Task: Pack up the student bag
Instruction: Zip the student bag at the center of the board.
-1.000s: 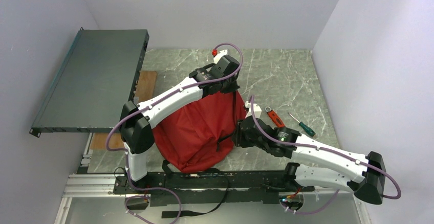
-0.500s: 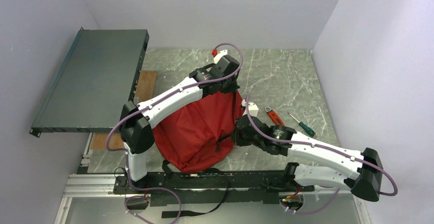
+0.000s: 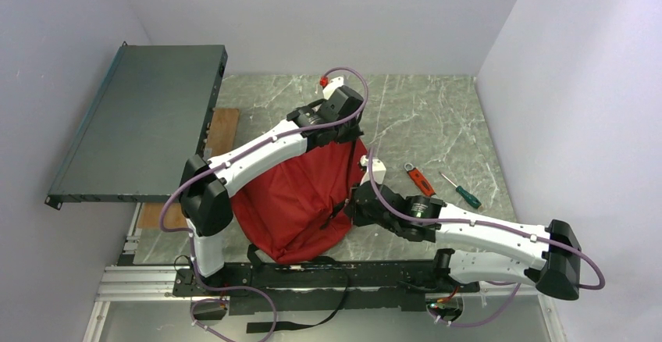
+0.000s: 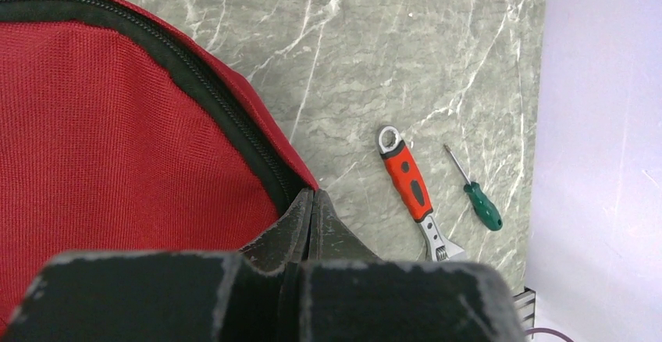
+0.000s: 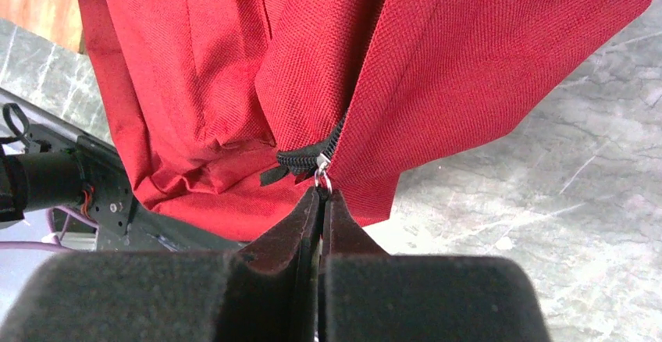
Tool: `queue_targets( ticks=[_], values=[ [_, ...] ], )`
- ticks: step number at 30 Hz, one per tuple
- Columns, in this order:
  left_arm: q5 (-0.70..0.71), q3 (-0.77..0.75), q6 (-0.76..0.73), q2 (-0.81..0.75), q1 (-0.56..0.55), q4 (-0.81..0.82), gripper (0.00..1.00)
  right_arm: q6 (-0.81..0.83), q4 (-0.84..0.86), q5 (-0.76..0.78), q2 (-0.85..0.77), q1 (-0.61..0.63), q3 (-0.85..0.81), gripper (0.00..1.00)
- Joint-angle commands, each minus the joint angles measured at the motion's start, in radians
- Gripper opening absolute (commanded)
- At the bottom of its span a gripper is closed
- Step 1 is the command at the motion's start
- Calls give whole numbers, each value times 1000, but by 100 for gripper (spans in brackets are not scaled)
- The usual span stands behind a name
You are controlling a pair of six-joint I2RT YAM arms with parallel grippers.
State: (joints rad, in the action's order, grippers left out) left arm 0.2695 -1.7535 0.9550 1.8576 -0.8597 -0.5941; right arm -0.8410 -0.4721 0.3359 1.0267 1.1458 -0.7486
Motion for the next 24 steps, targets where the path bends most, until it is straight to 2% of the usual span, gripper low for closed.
queue_targets(
  ticks=[1, 5, 11, 19, 21, 24],
  values=[
    [150, -74, -11, -43, 46, 188, 0, -51, 23, -111, -6, 59, 39, 0],
    [165, -120, -37, -24, 48, 171, 0, -78, -37, -74, -67, 77, 71, 0],
    [141, -21, -13, -76, 48, 212, 0, -30, -82, -4, -134, 72, 66, 1],
    [97, 31, 16, -102, 44, 223, 0, 8, -19, -26, -108, 63, 67, 0],
    [69, 30, 10, -99, 42, 226, 0, 0, -9, -36, -113, 47, 79, 14],
    [-32, -5, -38, -78, 39, 189, 0, -4, -9, -50, -142, 22, 96, 18]
  ],
)
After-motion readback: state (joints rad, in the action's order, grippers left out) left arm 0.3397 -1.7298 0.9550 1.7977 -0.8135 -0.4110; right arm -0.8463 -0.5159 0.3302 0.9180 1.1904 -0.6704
